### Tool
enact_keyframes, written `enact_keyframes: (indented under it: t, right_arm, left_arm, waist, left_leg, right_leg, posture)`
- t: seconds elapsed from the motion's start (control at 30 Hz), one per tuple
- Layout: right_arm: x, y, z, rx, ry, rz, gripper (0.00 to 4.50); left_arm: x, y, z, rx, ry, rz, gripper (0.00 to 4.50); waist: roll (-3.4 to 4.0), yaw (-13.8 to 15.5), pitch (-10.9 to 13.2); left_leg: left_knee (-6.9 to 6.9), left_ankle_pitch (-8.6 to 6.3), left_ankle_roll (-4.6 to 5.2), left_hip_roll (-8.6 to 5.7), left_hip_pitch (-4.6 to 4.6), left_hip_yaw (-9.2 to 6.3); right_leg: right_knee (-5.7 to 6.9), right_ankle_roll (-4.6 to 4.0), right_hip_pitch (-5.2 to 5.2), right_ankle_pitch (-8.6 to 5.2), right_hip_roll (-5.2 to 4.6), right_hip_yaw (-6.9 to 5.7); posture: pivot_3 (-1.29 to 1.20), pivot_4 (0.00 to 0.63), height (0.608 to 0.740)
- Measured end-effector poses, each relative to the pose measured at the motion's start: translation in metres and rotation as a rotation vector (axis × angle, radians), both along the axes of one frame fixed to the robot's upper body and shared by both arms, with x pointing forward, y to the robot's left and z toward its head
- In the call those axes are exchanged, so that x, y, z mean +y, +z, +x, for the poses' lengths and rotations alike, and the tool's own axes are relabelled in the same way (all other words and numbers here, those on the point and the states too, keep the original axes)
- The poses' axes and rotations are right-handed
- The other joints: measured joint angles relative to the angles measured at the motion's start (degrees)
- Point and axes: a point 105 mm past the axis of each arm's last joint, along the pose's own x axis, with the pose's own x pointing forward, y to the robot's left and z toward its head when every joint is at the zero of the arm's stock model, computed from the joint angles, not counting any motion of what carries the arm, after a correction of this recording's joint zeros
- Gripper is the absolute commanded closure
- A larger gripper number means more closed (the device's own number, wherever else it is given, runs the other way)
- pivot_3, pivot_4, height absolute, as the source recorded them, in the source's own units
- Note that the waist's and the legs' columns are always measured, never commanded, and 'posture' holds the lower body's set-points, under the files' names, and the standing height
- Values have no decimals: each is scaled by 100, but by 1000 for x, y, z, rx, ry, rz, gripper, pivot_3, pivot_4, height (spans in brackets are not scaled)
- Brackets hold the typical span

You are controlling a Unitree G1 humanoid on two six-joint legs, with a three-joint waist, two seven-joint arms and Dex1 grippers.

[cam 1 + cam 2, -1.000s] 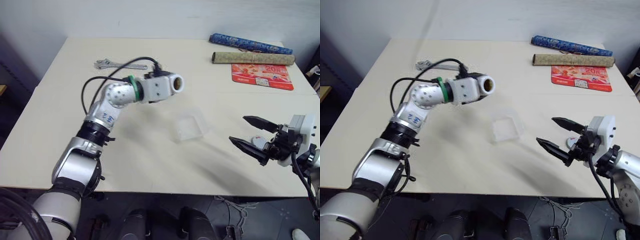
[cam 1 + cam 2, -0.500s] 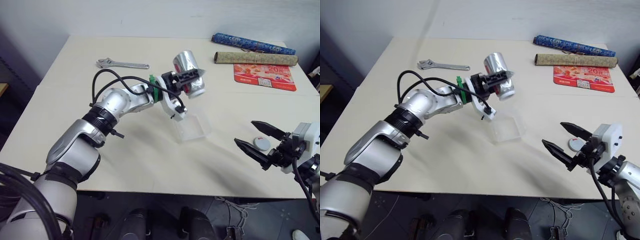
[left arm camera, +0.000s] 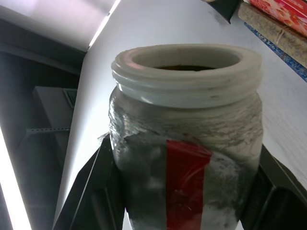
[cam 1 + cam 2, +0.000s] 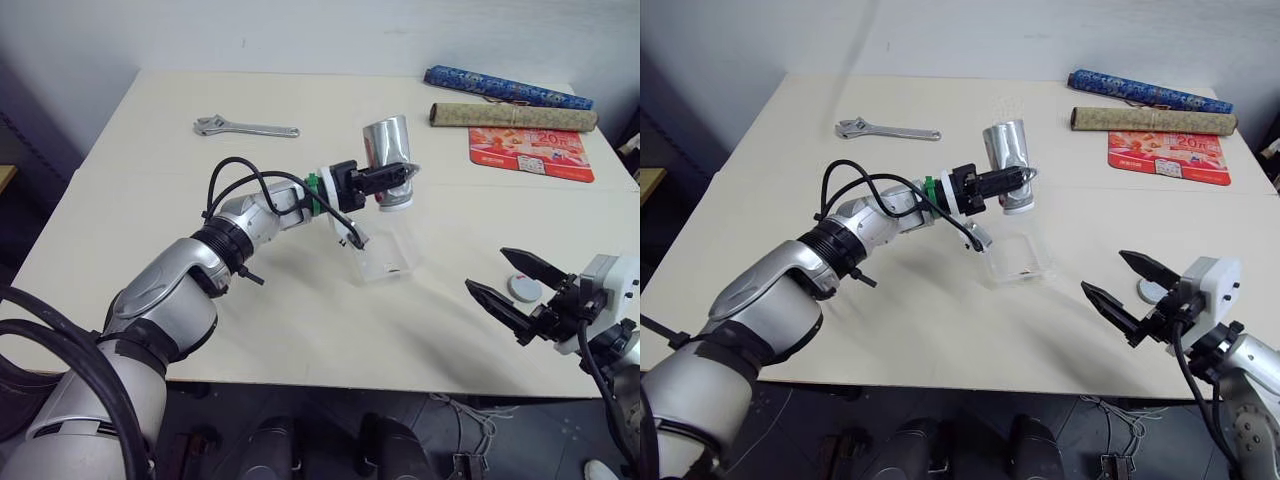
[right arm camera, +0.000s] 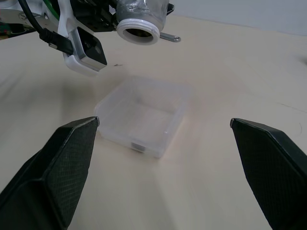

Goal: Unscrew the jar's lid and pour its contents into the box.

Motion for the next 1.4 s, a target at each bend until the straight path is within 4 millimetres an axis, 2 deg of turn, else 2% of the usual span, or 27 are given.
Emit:
enact_keyframes:
  t: [0.1,0.2,0.3,0.37,0.43,0.5,0.57,0.67,0.83,1.03,1.13,1.3,1.33,1.4]
  right_arm:
    - [0,0,0,0,0,3,12]
    - [-1,-3,-1,10,0,11,12]
    - [0,-4,-1,10,11,18,12]
    - [0,-4,-1,-7,26,18,12]
    - [4,-1,-2,-50,74,16,12]
    - [10,0,-3,-83,123,6,12]
    - [12,2,-2,-114,140,7,12]
    - [28,10,-3,-252,206,60,12]
    - [48,4,-5,-313,313,39,12]
    - [63,-6,-8,-345,438,4,12]
    - [64,-9,-6,-334,468,10,12]
    - [67,-11,-3,-329,494,16,12]
    - [67,-11,-3,-329,494,18,0]
    - [67,-10,-2,-330,494,21,0]
  left_arm:
    - [5,-3,0,72,-5,1,2133]
    - [15,-9,0,316,-10,-54,2133]
    - [26,-18,-5,807,-52,-239,2133]
    - [37,-25,0,1126,-63,-434,2133]
    - [59,-29,11,1402,-42,-621,2133]
    - [87,-23,22,1594,-39,-786,2133]
    - [111,-15,27,1696,-59,-904,2133]
    - [171,-18,30,1878,-108,-1205,2133]
    - [249,-60,3,1964,-109,-1546,2133]
    - [318,-94,-37,1798,-79,-1861,2133]
    - [327,-102,-46,1736,-76,-1895,2133]
    - [327,-107,-50,1689,-44,-1875,2133]
    - [327,-108,-51,1684,-41,-1873,1431]
    - [327,-115,-54,1689,-31,-1885,991]
  waist:
    - [0,-4,0]
    - [0,-14,0]
    - [6,-53,-4]
    - [7,-90,-4]
    - [6,-155,-3]
    - [6,-200,-3]
    - [5,-234,-3]
    - [7,-343,-4]
    - [3,-355,-6]
    - [0,-252,-7]
    - [-2,-197,-9]
    - [-2,-173,-9]
    - [-2,-175,-9]
    - [-1,-180,-10]
  left_leg:
    - [1,0,-1,0,1,0]
    - [3,1,-2,1,4,-1]
    - [8,1,-3,-2,12,1]
    - [21,3,0,-10,15,-3]
    - [46,3,0,-11,10,-4]
    - [67,4,3,-11,12,-1]
    - [74,7,6,-10,27,-1]
    - [66,9,0,-5,60,6]
    - [62,9,-2,-9,60,4]
    - [64,5,1,-18,61,-4]
    - [64,-3,1,-23,61,-2]
    - [59,-7,-5,-22,62,0]
    - [57,-7,-5,-22,62,2]
    - [54,-7,-5,-22,63,3]
  right_leg:
    - [2,0,0,0,-3,0]
    - [7,-1,-1,0,-8,0]
    - [21,-3,0,-1,-29,-6]
    - [42,-5,4,-2,-42,-14]
    - [55,-4,5,-2,-39,-18]
    - [77,-4,7,-2,-35,-11]
    - [87,-3,19,-2,-33,-6]
    - [106,-3,33,-3,-28,12]
    - [108,-4,29,-3,-28,23]
    - [109,-5,32,-2,-47,20]
    - [109,-6,29,-2,-60,20]
    - [108,-6,27,-2,-65,14]
    - [108,-6,26,-2,-65,13]
    - [107,-6,26,-2,-65,12]
  posture:
    - [0,150,740]
    - [0,150,740]
    - [0,150,740]
    - [0,150,740]
    - [0,150,740]
    - [0,150,740]
    - [0,150,740]
    - [0,150,740]
    - [0,150,740]
    - [0,150,740]
    - [0,150,740]
    - [0,150,740]
    - [0,150,740]
    - [0,150,740]
